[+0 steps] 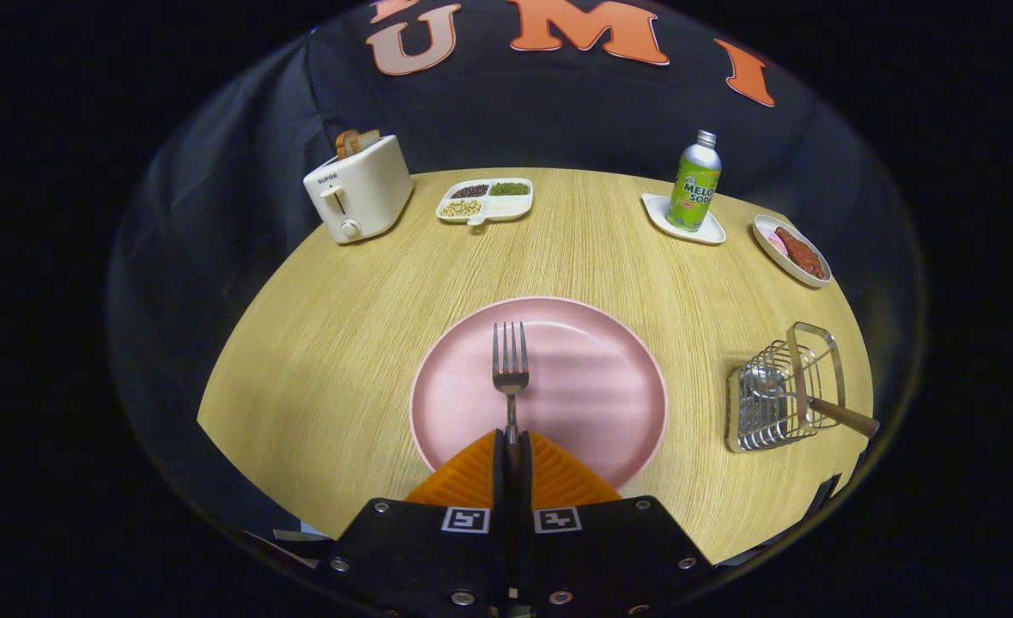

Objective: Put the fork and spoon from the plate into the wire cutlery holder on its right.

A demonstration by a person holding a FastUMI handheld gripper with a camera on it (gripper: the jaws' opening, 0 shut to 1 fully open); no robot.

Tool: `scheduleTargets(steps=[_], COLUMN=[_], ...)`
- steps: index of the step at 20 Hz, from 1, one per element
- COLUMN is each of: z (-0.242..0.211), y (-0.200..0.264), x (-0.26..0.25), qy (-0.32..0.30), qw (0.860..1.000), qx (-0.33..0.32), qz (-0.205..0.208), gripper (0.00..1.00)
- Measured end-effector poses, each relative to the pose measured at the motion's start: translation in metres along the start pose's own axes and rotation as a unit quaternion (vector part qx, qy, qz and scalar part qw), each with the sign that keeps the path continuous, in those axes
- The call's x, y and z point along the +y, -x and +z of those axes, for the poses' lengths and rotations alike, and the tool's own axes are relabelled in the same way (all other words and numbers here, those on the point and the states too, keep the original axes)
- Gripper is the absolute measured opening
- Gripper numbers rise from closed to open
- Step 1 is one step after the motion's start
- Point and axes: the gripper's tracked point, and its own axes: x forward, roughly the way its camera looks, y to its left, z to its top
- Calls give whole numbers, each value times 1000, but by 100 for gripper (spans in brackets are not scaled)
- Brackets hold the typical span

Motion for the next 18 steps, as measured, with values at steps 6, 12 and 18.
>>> scheduleTargets(steps=[6,12,18], z=[13,15,8], y=[43,80,109], x=[-35,-89,-138], qy=[0,5,10], qw=[1000,999,996], qx=[4,22,51], qz=[-10,-44,-72], gripper=[5,4,5])
